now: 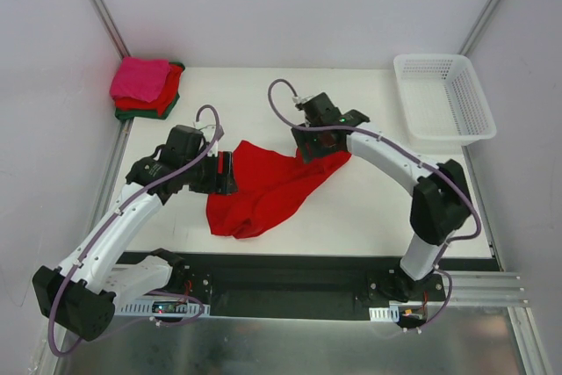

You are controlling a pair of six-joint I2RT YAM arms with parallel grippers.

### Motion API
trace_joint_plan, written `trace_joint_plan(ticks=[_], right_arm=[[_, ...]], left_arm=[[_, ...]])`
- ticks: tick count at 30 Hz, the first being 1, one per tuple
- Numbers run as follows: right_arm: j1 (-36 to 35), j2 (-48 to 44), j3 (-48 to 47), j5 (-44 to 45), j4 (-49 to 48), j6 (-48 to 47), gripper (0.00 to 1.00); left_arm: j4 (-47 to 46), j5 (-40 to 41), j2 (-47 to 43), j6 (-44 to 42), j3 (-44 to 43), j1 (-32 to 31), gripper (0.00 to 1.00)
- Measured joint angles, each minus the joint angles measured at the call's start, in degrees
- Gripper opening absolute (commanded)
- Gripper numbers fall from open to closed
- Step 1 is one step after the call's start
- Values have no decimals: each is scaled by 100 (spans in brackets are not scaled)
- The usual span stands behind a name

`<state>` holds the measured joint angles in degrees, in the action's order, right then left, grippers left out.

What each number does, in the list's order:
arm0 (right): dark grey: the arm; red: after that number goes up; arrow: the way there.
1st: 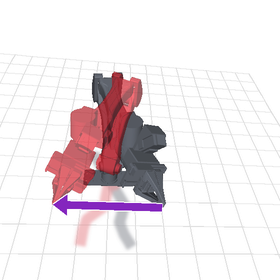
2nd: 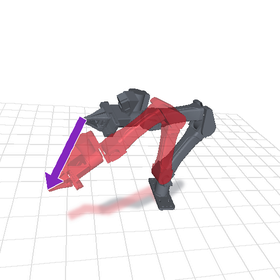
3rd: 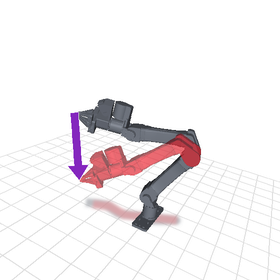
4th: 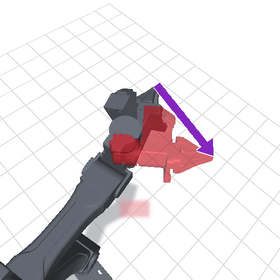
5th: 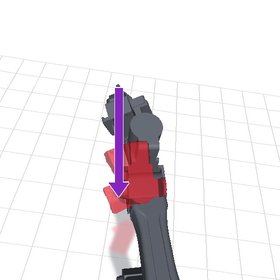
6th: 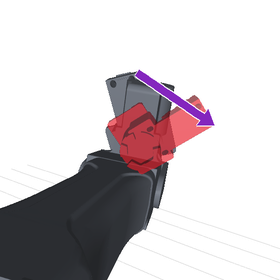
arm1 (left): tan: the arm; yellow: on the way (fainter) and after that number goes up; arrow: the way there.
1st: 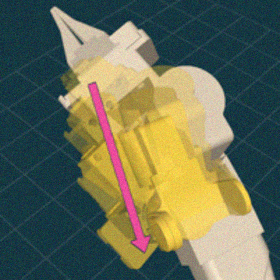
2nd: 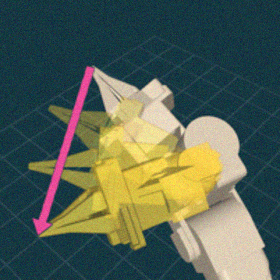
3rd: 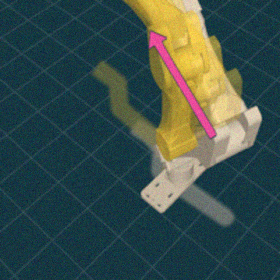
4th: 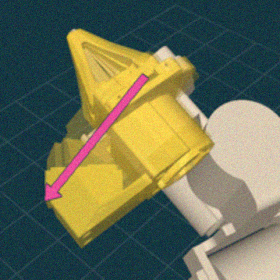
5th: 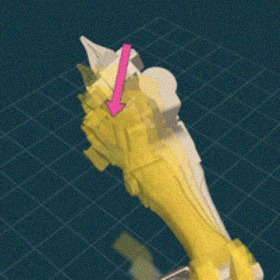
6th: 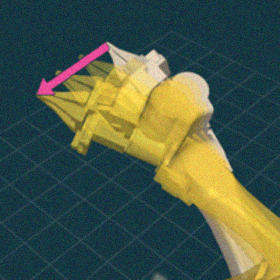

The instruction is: Fold and stack the t-shirts

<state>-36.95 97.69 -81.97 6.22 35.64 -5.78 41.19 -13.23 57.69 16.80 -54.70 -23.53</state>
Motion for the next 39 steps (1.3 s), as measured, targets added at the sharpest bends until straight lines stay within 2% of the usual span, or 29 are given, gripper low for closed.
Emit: trace_joint_plan(ticks=[6, 19, 39], right_arm=[[-391, 715, -518, 472, 13, -308, 70], [-570, 1458, -935, 1805, -131, -1346, 71], [-964, 1628, -977, 1840, -153, -1788, 71]], left_arm=[[-2, 2, -216, 20, 0, 0, 66], [-11, 0, -356, 37, 85, 0, 65], [-11, 2, -372, 42, 129, 0, 66]])
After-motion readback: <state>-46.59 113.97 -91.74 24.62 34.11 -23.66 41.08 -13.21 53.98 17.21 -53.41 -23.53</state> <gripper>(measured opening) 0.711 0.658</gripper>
